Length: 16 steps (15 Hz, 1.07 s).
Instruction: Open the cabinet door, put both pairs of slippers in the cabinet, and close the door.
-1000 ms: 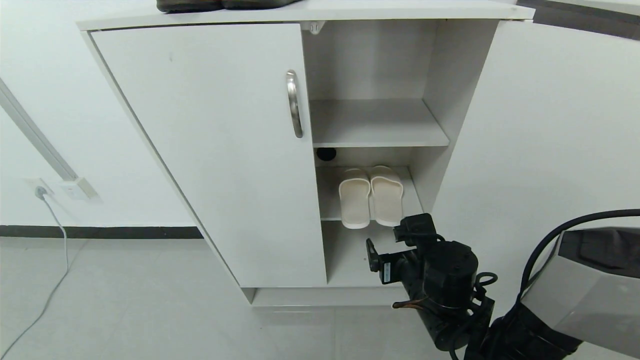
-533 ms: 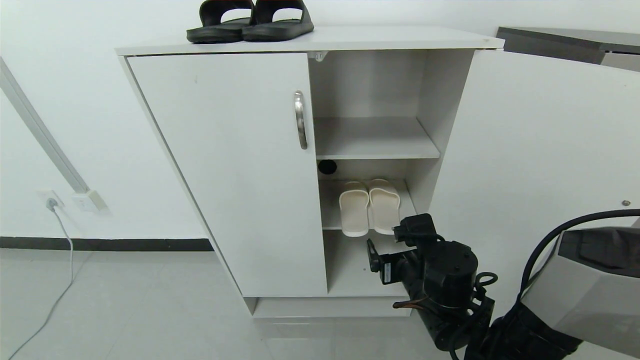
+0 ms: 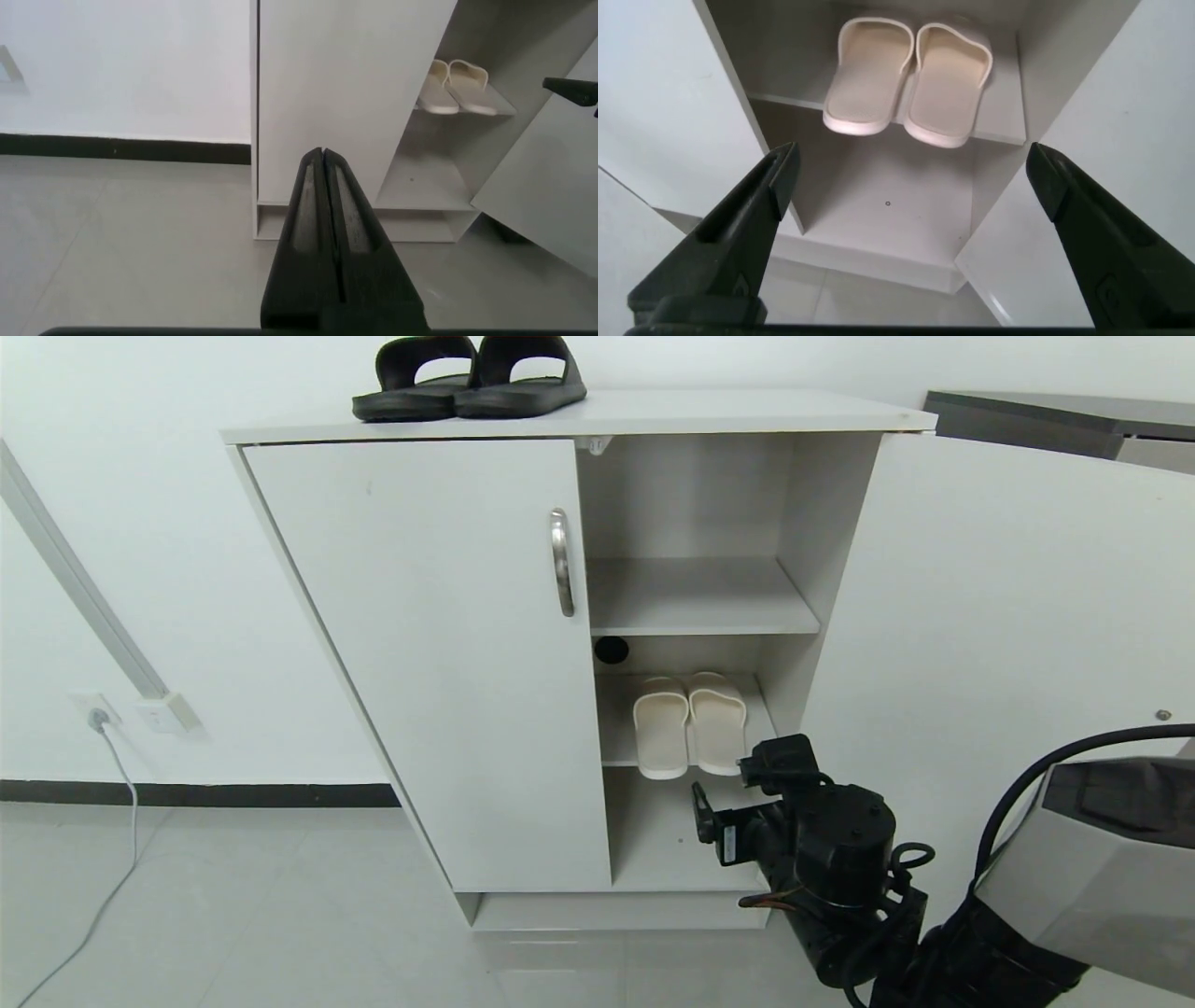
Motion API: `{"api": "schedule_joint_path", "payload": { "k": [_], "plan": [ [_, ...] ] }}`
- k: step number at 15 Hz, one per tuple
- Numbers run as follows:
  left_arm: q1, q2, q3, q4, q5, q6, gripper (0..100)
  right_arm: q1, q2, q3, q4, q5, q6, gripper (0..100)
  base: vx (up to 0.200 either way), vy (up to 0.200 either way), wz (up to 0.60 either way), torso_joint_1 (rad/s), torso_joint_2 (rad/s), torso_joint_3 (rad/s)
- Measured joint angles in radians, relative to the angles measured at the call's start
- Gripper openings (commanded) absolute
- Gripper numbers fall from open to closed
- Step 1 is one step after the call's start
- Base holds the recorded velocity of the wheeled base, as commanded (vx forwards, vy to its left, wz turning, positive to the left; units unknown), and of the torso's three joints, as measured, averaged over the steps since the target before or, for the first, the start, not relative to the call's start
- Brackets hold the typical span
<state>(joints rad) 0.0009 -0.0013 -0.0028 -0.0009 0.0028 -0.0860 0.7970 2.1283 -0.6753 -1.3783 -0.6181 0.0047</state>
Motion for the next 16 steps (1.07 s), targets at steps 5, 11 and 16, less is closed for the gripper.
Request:
{"api": "schedule_joint_path", "payload": {
  "k": [5, 11, 16],
  "plan": [
    [0.000, 0.000, 0.000, -0.001, 0.000, 0.000, 0, 0.001, 0.002, 0.005, 0.001, 0.000, -0.002, 100, 0.000, 0.200, 0.00, 0.003, 0.00, 0.005],
    [0.000, 0.000, 0.000, 0.000, 0.000, -0.001, 0, 0.001, 0.002, 0.005, -0.001, 0.001, -0.001, 100, 0.000, 0.200, 0.00, 0.003, 0.00, 0.005],
    [0.001, 0.000, 0.000, 0.000, 0.000, -0.001, 0, 0.000, 0.003, 0.005, -0.002, 0.001, -0.002, 100, 0.000, 0.200, 0.00, 0.003, 0.00, 0.004]
  ]
}}
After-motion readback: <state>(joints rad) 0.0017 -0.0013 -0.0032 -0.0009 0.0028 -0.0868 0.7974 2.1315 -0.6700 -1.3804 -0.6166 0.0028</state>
